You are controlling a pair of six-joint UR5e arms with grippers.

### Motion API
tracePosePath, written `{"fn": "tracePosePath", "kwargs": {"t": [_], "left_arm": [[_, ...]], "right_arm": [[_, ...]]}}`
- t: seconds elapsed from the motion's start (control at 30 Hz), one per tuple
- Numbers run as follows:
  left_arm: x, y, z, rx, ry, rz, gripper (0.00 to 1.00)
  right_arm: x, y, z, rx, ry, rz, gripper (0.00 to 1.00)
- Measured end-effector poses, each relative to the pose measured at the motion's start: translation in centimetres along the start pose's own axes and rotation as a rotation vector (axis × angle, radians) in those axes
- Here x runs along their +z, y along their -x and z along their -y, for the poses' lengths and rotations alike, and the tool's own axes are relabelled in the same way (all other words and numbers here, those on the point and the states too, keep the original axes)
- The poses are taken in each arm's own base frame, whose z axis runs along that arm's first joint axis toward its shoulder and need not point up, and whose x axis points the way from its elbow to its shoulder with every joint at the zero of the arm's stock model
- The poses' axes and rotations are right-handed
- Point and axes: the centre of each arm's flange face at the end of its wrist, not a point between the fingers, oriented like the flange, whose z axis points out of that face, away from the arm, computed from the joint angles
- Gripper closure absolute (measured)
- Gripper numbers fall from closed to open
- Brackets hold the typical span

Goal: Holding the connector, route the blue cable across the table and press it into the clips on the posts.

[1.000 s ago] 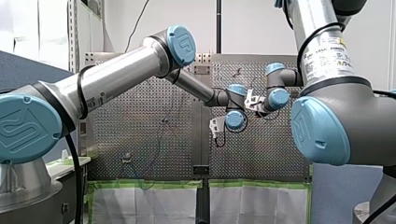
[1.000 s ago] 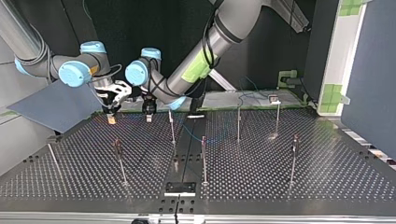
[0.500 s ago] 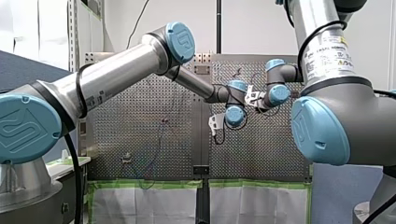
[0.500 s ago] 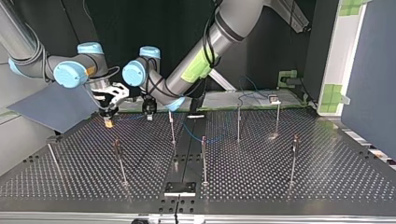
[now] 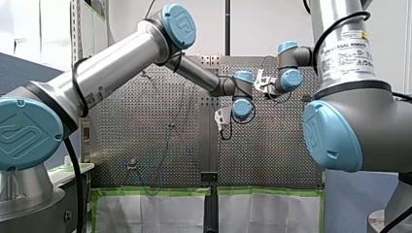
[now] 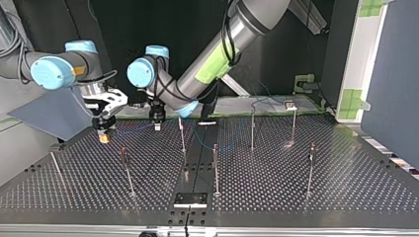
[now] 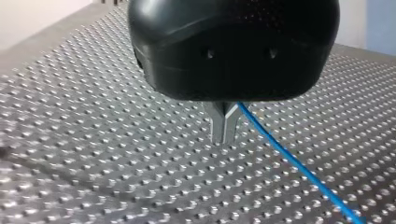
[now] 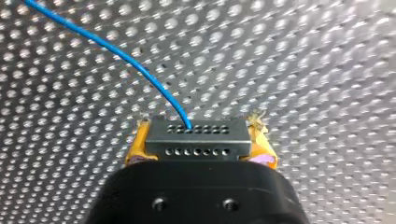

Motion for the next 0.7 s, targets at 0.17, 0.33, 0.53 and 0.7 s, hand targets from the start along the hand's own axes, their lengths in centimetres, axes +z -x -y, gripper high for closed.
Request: {"fn": "tracePosePath", "kwargs": {"t": [0.17, 0.33, 0.53, 0.7], "left_arm": [[-1.4, 1.7, -0.4, 0.005, 0.008, 0.000, 1.00], [-2.8, 4.4, 0.1, -0.003, 0.001, 0.014, 1.00], [-3.8, 8.0, 1.0, -0.026, -0.017, 0.053, 1.00], [-4.0, 12.0, 1.6, -0.055, -0.030, 0.124, 1.00]], "right_arm": [[-1.2, -2.4, 0.9, -0.005, -0.010, -0.027, 1.00], [-2.3, -4.4, 1.9, -0.010, -0.022, -0.056, 1.00], [-2.7, -5.1, 2.4, -0.012, -0.033, -0.066, 1.00], [-2.6, -5.2, 2.4, -0.013, -0.047, -0.068, 1.00]]}}
